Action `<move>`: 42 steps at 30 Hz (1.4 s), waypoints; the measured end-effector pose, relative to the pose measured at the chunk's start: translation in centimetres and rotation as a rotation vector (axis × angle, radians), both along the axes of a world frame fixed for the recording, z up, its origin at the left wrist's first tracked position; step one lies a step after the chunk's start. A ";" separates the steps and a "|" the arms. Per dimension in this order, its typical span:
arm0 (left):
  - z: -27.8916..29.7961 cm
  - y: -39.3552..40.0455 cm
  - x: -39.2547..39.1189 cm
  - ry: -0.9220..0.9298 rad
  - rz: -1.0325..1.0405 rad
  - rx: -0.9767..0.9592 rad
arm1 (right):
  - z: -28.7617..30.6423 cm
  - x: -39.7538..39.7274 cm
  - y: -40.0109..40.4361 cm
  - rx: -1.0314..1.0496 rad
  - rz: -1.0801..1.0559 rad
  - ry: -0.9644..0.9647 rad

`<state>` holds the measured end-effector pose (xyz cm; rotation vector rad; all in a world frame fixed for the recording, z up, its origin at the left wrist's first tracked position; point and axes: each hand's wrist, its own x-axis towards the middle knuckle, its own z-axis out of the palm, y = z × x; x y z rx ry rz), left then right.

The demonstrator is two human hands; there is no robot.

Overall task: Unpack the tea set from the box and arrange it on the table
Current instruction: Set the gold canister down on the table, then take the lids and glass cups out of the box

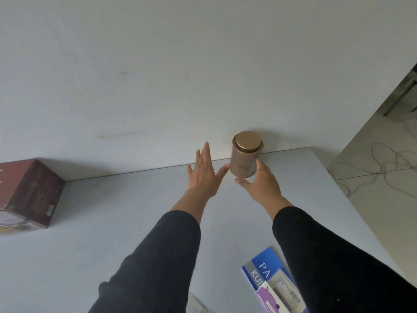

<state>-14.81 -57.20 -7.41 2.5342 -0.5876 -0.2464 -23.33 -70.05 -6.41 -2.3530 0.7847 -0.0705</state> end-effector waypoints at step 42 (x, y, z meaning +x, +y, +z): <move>3.0 59.8 6.7 0.001 0.385 0.213 | 3.3 12.9 54.0 -0.047 0.550 -0.052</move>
